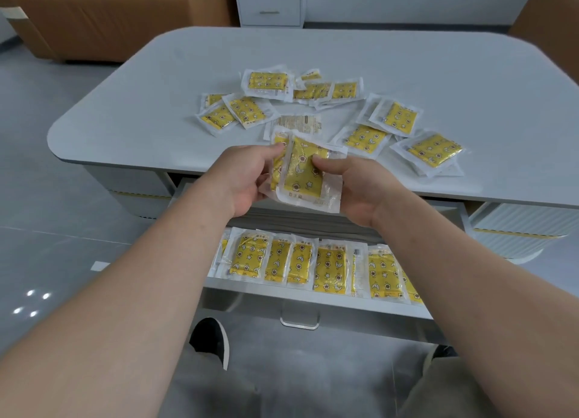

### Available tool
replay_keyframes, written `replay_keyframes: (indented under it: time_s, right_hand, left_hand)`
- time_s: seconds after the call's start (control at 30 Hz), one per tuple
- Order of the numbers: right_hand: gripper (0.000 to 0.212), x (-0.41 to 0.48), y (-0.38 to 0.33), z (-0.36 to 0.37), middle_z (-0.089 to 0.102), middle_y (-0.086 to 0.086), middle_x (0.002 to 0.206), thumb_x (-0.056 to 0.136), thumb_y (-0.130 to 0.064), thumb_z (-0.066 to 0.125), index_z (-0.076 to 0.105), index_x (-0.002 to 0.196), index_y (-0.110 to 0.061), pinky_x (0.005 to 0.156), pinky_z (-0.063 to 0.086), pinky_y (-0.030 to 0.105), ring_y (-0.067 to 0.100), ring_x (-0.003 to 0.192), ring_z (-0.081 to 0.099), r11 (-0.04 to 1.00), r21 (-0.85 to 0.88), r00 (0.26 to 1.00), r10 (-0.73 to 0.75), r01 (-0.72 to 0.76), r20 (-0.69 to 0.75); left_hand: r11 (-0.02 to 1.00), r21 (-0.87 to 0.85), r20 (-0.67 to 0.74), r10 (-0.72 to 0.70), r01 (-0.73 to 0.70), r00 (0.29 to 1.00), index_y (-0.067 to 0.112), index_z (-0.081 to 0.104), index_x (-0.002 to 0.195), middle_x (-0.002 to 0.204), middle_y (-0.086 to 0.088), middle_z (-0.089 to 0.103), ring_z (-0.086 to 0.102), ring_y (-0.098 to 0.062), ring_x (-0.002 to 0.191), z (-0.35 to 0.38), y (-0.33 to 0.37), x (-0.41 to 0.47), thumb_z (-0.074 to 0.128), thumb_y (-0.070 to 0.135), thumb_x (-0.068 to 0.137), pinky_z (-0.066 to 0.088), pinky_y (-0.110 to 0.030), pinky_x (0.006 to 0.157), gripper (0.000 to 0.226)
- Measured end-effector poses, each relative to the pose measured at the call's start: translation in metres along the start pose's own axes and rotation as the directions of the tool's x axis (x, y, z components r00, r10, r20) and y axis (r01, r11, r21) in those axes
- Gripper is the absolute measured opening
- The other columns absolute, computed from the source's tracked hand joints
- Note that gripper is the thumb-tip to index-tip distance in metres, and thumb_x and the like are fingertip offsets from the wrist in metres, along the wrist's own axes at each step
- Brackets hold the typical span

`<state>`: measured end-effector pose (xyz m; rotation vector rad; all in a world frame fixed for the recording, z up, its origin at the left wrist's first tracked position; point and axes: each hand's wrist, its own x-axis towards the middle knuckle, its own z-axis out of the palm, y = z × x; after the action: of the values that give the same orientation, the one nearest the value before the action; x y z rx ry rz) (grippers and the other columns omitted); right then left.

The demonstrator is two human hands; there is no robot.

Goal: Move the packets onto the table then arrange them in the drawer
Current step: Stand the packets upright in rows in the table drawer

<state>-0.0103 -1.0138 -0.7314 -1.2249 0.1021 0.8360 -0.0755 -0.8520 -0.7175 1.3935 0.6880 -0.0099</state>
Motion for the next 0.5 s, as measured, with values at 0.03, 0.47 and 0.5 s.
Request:
replay_keyframes:
  time_s: [0.03, 0.47, 0.5]
  right_hand:
    - [0.029, 0.0, 0.002, 0.002, 0.075, 0.019, 0.11, 0.092, -0.003, 0.068, 0.066, 0.12, 0.004, 0.086, 0.061, 0.052, 0.035, 0.099, 0.075, 1.0, -0.006, 1.0, 0.012, -0.012, 0.003]
    - [0.042, 0.006, 0.034, 0.034, 0.077, 0.018, 0.098, 0.084, -0.045, 0.079, 0.077, 0.092, -0.004, 0.086, 0.061, 0.051, 0.038, 0.097, 0.073, 0.93, -0.363, 0.979, -0.131, 0.067, -0.154]
    - [0.047, 0.007, 0.037, 0.035, 0.076, 0.02, 0.1, 0.083, -0.049, 0.079, 0.077, 0.093, -0.003, 0.086, 0.061, 0.051, 0.038, 0.095, 0.074, 0.914, -0.401, 0.979, -0.136, 0.066, -0.151]
  left_hand:
    - [1.0, 0.004, 0.038, -0.013, 0.013, 0.999, 0.009, 0.07, 0.111, 0.084, -0.007, 0.07, 0.062, -0.017, 0.059, -0.001, 0.001, -0.001, 0.067, 0.033, 0.094, 0.051, -0.024, 0.055, 0.029]
    - [0.862, 0.506, -0.007, -0.009, 0.012, 1.0, 0.017, 0.074, 0.096, 0.098, -0.006, 0.076, 0.072, -0.02, 0.088, -0.038, -0.02, 0.001, 0.081, 0.013, 0.083, 0.059, -0.035, 0.083, 0.015]
    - [0.849, 0.528, -0.03, -0.023, 0.035, 0.999, 0.016, 0.074, 0.095, 0.097, -0.007, 0.076, 0.073, -0.021, 0.086, -0.045, -0.021, 0.001, 0.08, 0.012, 0.083, 0.06, -0.036, 0.08, 0.014]
